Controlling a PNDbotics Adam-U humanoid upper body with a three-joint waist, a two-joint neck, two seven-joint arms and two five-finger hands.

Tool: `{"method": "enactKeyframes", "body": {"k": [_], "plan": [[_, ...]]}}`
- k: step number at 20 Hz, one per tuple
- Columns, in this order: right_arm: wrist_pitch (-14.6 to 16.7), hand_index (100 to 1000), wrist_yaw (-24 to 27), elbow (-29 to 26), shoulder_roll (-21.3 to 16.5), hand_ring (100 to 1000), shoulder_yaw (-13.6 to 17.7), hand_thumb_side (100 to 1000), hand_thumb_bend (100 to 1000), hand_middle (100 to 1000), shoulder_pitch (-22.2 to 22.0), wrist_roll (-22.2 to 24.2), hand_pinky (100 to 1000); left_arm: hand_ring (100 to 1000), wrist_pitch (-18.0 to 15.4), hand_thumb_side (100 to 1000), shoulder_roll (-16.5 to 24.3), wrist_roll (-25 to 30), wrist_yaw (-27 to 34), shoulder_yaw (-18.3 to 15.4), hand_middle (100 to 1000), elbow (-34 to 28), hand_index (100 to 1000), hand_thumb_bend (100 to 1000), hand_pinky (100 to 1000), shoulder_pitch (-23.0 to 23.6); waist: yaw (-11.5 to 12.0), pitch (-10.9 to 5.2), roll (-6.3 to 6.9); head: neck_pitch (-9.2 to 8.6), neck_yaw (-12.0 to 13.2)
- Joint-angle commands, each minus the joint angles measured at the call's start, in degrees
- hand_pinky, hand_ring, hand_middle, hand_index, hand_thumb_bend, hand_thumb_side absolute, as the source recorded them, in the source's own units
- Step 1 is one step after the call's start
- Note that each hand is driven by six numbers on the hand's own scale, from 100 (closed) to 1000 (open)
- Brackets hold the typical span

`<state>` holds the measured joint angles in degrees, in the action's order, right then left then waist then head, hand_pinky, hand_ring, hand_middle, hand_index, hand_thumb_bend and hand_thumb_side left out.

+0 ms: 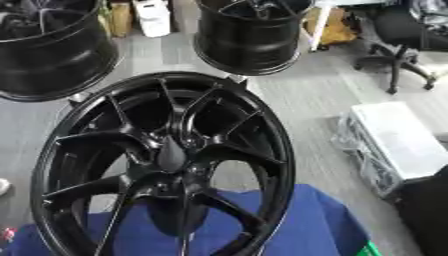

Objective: Pull the pin out of the wheel hub.

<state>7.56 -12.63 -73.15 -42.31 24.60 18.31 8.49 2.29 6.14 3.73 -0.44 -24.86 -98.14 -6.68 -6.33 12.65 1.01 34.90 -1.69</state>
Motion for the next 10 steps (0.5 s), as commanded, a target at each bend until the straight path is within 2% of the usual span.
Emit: {"method": "enactKeyframes", "body": {"k": [1,4,8,10], "plan": [[-2.8,850,-1.9,4.2,2.8,689,5.5,987,100,821,-2.6,-3.1,671,543,-0.2,639,0.5,0.2,0.2,0.3,516,-1.0,656,506,702,-0.4,0.7,-0.76,-0.5,-0.42,-1.3],[-5.4,847,-0.3,8.3,6.9,682,6.3,984,100,817,-6.7,-5.7,665,543,-0.2,639,0.5,1.0,0.1,1.0,516,-0.8,656,506,702,-0.2,2.0,-1.24,-0.92,0.2,-2.5],[-8.9,838,3.1,14.0,12.4,668,4.5,941,100,797,-12.4,-9.1,653,543,-0.1,639,0.8,2.0,-0.1,2.0,516,-0.6,656,507,702,0.5,3.8,-2.52,-1.86,1.6,-3.8],[-10.5,832,4.8,16.6,12.9,662,3.0,916,100,788,-13.0,-10.9,647,543,-0.1,640,0.9,2.4,-0.2,2.4,516,-0.5,656,507,702,0.8,4.5,-2.96,-2.09,2.11,-4.3]]}}
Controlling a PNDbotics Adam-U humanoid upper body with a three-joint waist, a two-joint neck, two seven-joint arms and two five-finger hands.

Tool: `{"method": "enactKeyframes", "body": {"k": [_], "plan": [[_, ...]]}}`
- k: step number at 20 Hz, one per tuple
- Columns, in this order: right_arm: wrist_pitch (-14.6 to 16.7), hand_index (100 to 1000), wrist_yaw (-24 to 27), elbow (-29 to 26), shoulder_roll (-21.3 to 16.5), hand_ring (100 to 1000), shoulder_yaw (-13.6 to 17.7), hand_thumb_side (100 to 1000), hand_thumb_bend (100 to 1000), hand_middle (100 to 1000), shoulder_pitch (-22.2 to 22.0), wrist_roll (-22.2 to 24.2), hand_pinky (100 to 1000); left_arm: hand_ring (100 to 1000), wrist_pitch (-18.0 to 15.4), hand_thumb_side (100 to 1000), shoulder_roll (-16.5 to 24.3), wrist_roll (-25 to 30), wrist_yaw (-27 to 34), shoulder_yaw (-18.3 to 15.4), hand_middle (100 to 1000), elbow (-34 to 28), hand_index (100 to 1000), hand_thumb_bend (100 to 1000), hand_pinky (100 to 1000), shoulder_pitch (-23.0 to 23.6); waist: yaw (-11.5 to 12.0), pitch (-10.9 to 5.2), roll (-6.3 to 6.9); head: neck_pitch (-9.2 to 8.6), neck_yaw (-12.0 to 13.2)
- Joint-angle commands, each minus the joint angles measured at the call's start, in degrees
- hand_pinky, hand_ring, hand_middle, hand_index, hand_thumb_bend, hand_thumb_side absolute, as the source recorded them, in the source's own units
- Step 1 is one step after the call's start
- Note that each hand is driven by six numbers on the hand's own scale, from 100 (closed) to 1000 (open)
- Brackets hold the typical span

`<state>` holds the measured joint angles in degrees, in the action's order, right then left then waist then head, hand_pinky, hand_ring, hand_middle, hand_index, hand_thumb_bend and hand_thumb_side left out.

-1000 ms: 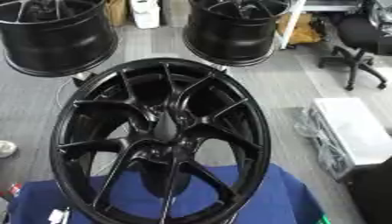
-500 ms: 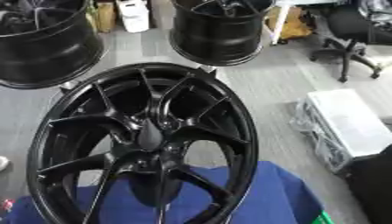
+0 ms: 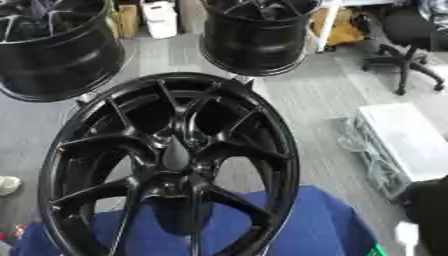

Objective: Pull the pin out of the wheel hub.

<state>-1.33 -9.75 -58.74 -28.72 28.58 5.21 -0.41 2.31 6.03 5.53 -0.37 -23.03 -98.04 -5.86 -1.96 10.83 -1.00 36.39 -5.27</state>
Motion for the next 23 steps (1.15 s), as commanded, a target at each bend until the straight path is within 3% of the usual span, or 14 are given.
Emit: {"method": "enactKeyframes", "body": {"k": [1,4,13,14,16,17,18,23], "plan": [[-1.8,830,2.9,2.6,-0.7,660,-1.8,905,100,785,0.3,-3.0,646,543,-0.1,640,1.0,0.7,-0.2,0.6,516,-0.6,656,506,702,0.0,0.2,-1.21,-0.1,0.71,-0.8],[-0.7,819,4.9,0.7,-0.1,649,-3.6,861,100,766,0.7,-5.9,639,542,-0.1,640,1.0,0.8,-0.2,0.6,516,-0.6,656,506,702,0.1,0.3,-1.25,-0.09,0.72,-0.9],[-1.0,819,6.2,-2.4,1.3,649,-7.1,861,100,766,0.3,-15.0,639,542,-0.1,640,1.0,0.9,-0.2,0.6,516,-0.6,656,506,702,0.0,0.5,-1.21,-0.07,0.64,-1.0],[-0.8,778,6.2,-2.5,1.5,598,-7.6,733,100,681,0.5,-15.4,609,542,-0.1,640,1.0,0.9,-0.3,0.7,517,-0.4,656,504,702,0.1,0.7,-1.4,0.13,1.06,-0.8],[0.6,767,5.0,-4.7,3.7,582,-10.0,738,100,658,2.7,-14.4,599,543,-0.3,640,0.7,1.3,-0.2,1.2,517,0.3,657,502,702,0.3,1.6,-1.76,1.2,1.71,-0.5],[1.6,757,4.5,-6.2,5.2,575,-11.5,364,100,642,4.2,-13.6,597,543,-0.5,641,0.7,1.3,-0.2,1.1,517,0.6,657,502,703,0.2,1.3,-1.65,1.53,1.58,-0.1],[2.5,753,4.3,-7.7,6.8,571,-13.1,743,100,638,5.5,-12.9,594,543,-0.7,641,0.8,1.3,-0.2,0.9,517,1.0,657,499,703,0.1,1.1,-1.52,1.88,1.43,0.4],[7.4,754,1.5,-15.7,14.8,567,-20.5,698,100,636,4.1,-13.9,593,548,-1.6,644,1.4,1.2,-0.4,0.3,522,3.0,660,498,705,0.4,0.2,-1.62,2.05,1.78,2.1]]}}
